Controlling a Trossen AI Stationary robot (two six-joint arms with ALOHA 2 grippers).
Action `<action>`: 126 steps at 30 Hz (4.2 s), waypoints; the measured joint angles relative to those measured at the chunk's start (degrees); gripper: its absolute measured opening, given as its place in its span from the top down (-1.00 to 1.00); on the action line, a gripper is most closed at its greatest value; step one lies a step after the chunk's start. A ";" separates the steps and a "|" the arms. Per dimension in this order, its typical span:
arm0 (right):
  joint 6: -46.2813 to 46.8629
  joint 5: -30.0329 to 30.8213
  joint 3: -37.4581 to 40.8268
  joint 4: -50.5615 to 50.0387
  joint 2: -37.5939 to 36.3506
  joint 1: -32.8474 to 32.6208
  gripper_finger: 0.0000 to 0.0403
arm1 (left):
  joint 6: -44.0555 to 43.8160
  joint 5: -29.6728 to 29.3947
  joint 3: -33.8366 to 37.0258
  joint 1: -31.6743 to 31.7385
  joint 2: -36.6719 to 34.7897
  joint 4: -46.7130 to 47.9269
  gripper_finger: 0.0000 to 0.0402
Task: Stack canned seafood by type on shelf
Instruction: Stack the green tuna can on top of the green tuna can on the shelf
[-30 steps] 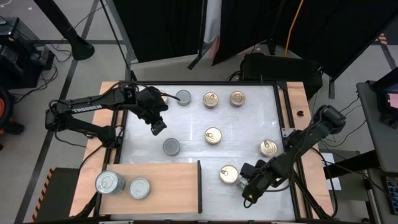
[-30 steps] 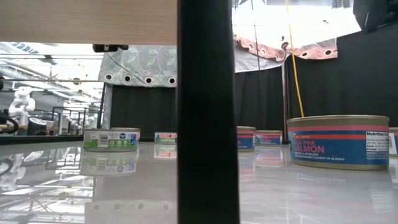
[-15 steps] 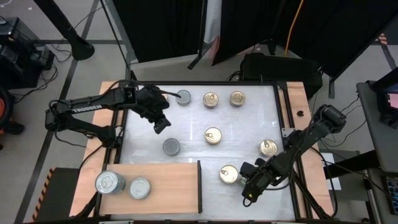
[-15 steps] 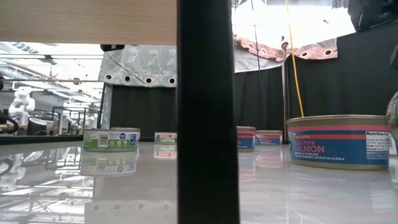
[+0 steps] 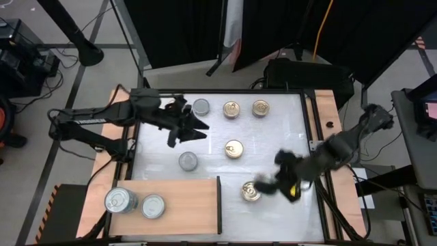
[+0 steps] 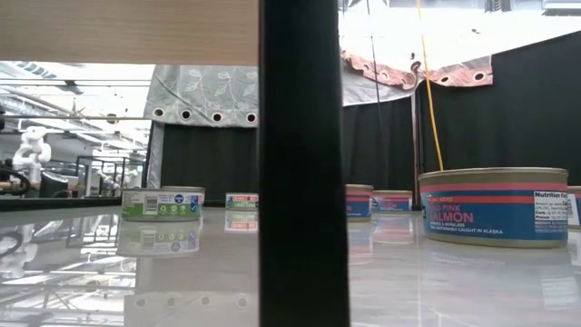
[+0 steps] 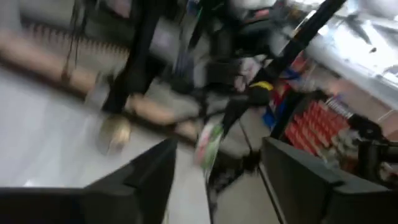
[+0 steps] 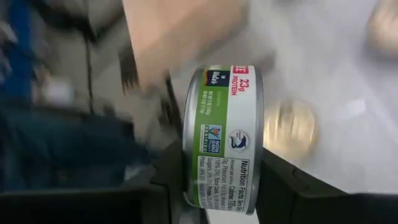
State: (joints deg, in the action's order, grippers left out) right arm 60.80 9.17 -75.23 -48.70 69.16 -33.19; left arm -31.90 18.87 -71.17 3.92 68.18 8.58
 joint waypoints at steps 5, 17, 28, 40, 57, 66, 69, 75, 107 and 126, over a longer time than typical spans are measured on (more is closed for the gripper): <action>-11.96 9.72 -5.46 7.73 -1.62 8.87 0.35 | 8.45 -10.83 -1.92 -5.78 0.00 -3.26 -0.49; -31.75 4.76 -6.01 44.80 6.15 21.99 0.34 | 10.40 -25.05 -1.91 -11.27 0.02 -2.13 -0.53; -38.88 2.43 -5.98 55.47 11.07 23.02 0.33 | 8.73 -24.90 -1.89 -13.05 -1.81 -4.97 -0.52; -55.80 -0.57 -12.23 56.43 14.34 22.10 0.33 | 5.84 -33.86 -1.91 -11.27 -14.22 7.09 -0.52; -83.46 -0.39 -57.02 29.93 45.50 20.43 0.33 | -0.59 -39.64 -1.91 -10.73 -24.65 13.68 -0.52; -97.92 -0.03 -58.69 28.70 53.07 17.60 0.33 | -3.57 -42.29 -1.91 -10.75 -28.66 19.39 -0.52; -99.77 0.15 -58.76 28.37 53.65 16.84 0.33 | -6.48 -42.24 -1.91 -10.75 -28.94 22.86 -0.52; -97.33 8.92 -58.72 23.31 52.10 15.47 0.33 | -9.80 -27.50 -1.91 -11.38 -27.06 25.90 -0.51; -50.95 7.04 -58.73 -26.84 27.27 12.84 0.33 | -32.11 -3.16 -6.33 -44.36 2.19 37.22 0.98; -49.27 7.22 -58.37 -20.44 27.61 15.13 0.33 | -26.10 -9.34 -6.30 -45.31 12.41 54.91 0.99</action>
State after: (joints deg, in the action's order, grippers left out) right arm 11.53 16.38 -133.60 -69.14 96.77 -18.06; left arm -58.00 9.53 -77.47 -41.39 80.60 63.48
